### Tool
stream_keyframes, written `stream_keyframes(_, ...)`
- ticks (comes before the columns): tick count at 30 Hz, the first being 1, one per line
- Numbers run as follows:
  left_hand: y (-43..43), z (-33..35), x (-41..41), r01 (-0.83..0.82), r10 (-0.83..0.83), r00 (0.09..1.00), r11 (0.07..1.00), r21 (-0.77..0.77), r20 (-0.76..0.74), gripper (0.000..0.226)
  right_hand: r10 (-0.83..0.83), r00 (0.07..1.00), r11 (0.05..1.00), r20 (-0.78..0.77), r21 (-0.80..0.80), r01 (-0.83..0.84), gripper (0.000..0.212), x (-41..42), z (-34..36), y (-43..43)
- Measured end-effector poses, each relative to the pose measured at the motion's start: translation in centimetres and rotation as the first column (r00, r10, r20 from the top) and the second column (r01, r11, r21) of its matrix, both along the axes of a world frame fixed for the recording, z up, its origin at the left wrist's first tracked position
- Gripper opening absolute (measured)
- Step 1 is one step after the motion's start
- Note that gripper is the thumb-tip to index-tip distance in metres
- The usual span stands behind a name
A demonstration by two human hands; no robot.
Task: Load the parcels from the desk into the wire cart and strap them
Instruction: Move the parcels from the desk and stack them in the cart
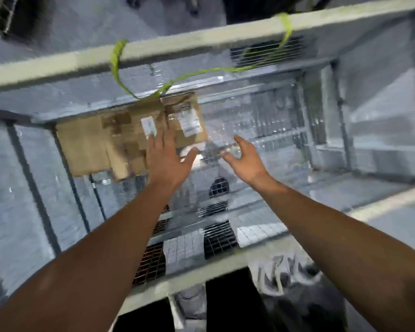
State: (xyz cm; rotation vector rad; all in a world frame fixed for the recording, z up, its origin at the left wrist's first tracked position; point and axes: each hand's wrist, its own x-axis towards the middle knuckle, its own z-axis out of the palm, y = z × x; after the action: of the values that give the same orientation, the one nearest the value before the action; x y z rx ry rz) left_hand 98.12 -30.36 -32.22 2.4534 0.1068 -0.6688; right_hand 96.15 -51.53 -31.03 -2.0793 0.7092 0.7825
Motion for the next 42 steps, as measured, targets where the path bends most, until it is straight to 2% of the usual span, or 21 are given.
stream_keyframes(4, -0.3, 8.9, -3.7, 0.109, -0.094, 0.990, 0.982, -0.153, 0.106, 0.080, -0.223, 0.953, 0.967, 0.205, -0.081, 0.243, 0.073, -5.5, 10.2, -0.1)
stream_keyframes(7, -1.6, 14.8, -7.2, 0.308, -0.282, 0.949, 0.926, -0.218, 0.143, 0.072, -0.385, 0.856, 0.897, 0.346, -0.077, 0.435, 0.073, -11.2, 16.9, -0.3)
stream_keyframes(13, -8.5, 22.7, -17.2, 0.603, -0.589, 0.795, 0.740, -0.297, 0.145, 0.067, -0.612, 0.646, 0.653, 0.456, -0.169, 0.738, 0.074, -29.7, 27.5, -2.2)
stream_keyframes(17, -15.1, 26.1, -26.9, 0.767, -0.782, 0.601, 0.506, -0.395, 0.166, 0.063, -0.764, 0.407, 0.360, 0.501, -0.192, 0.913, 0.071, -44.2, 32.4, -2.1)
stream_keyframes(20, -19.5, 27.5, -36.0, 0.877, -0.902, 0.382, 0.286, -0.386, 0.200, 0.061, -0.803, 0.225, 0.114, 0.551, -0.229, 0.967, 0.068, -54.5, 34.4, -0.2)
stream_keyframes(24, -22.4, 28.3, -48.4, 0.890, -0.967, 0.142, 0.032, -0.455, 0.209, 0.052, -0.792, -0.056, -0.214, 0.608, -0.191, 0.958, 0.064, -65.2, 35.1, 3.7)
stream_keyframes(25, -22.7, 28.6, -51.1, 0.874, -0.978, 0.102, 0.000, -0.486, 0.183, 0.051, -0.775, -0.118, -0.278, 0.620, -0.166, 0.946, 0.063, -67.1, 34.9, 4.5)
stream_keyframes(27, -23.0, 29.2, -58.1, 0.826, -0.996, 0.039, -0.011, -0.564, 0.077, 0.049, -0.747, -0.244, -0.402, 0.618, -0.128, 0.907, 0.061, -71.6, 34.1, 6.3)
stream_keyframes(29, -22.3, 29.2, -63.1, 0.808, -0.999, 0.035, 0.042, -0.588, -0.023, 0.068, -0.732, -0.343, -0.471, 0.588, -0.072, 0.879, 0.060, -74.1, 33.0, 7.6)
stream_keyframes(31, -21.1, 28.3, -65.6, 0.837, -0.999, 0.048, 0.053, -0.545, -0.023, 0.089, -0.723, -0.423, -0.503, 0.546, 0.002, 0.864, 0.057, -75.5, 31.6, 8.2)
stream_keyframes(35, -20.1, 26.5, -65.3, 0.805, -0.996, 0.084, 0.088, -0.586, -0.034, 0.106, -0.740, -0.500, -0.529, 0.451, 0.069, 0.846, 0.067, -77.0, 29.7, 8.2)
stream_keyframes(38, -20.5, 26.0, -63.5, 0.788, -0.984, 0.105, 0.173, -0.591, -0.147, 0.121, -0.776, -0.489, -0.484, 0.398, 0.123, 0.867, 0.042, -77.2, 29.2, 7.7)
stream_keyframes(39, -20.6, 26.0, -62.9, 0.789, -0.976, 0.093, 0.192, -0.584, -0.196, 0.118, -0.794, -0.481, -0.458, 0.372, 0.152, 0.876, 0.039, -76.9, 29.2, 7.6)
stream_keyframes(42, -20.1, 26.1, -61.4, 0.778, -0.967, 0.090, 0.217, -0.589, -0.239, 0.079, -0.840, -0.460, -0.404, 0.288, 0.232, 0.885, 0.047, -75.4, 29.2, 7.6)
